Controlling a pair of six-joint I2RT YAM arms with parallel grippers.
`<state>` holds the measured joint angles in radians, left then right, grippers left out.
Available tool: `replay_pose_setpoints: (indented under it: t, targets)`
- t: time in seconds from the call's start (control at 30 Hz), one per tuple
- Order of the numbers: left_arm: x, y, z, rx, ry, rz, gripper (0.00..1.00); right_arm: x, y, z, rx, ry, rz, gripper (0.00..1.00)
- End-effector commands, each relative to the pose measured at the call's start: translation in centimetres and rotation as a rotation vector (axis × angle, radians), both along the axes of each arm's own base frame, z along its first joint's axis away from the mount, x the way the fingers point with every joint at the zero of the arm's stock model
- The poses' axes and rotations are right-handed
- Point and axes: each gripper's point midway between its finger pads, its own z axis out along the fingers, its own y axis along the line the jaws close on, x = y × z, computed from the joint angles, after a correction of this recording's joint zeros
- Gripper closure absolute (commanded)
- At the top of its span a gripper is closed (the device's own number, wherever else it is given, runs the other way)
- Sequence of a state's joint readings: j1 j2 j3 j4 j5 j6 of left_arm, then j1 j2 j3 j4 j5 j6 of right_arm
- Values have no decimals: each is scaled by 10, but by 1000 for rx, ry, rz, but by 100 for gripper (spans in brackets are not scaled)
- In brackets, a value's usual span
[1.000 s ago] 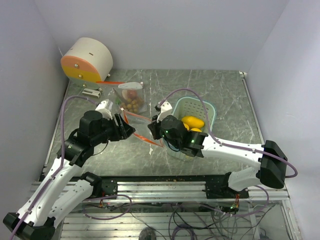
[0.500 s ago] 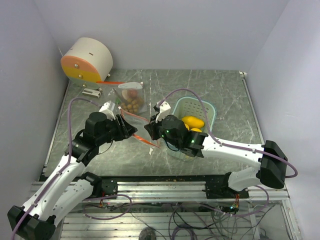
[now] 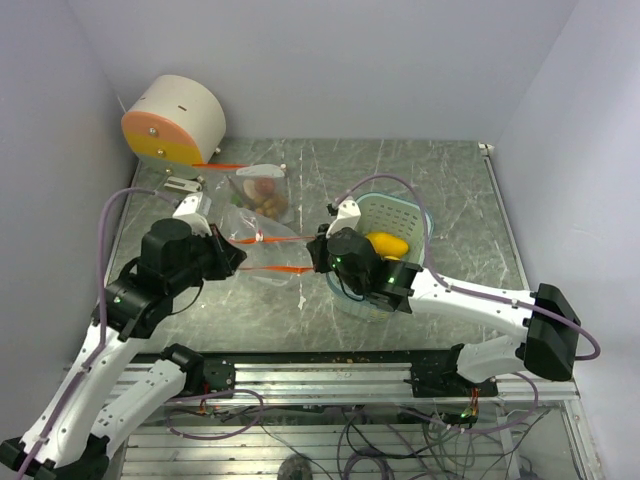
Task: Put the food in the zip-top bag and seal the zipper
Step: Open the zipper of the food storage bag.
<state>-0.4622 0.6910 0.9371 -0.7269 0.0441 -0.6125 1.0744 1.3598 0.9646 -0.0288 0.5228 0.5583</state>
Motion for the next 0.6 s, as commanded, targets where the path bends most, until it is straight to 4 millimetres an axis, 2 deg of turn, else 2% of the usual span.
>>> replay_pose_setpoints:
  t: [0.0, 0.1, 0.2, 0.3, 0.4, 0.5, 0.57]
  targets:
    - [-19, 31, -4, 146, 30, 35, 93, 1, -15, -16, -60, 21, -14, 100]
    - [-18, 25, -16, 125, 45, 24, 93, -12, 9, 7, 22, -27, 151, 100]
    - [-14, 17, -33, 102, 72, 8, 93, -31, 27, 31, 66, -65, 324, 71]
    - [-10, 9, -51, 89, 104, -7, 93, -42, 33, 44, 52, -71, 405, 41]
    - [-7, 7, -64, 102, 135, -12, 93, -44, 25, 52, 46, -75, 392, 25]
    - [-5, 5, -70, 109, 148, -23, 93, -42, 4, 55, 39, -88, 331, 17]
    - [-3, 3, -70, 107, 143, -29, 93, -37, -13, 58, 23, -94, 263, 16]
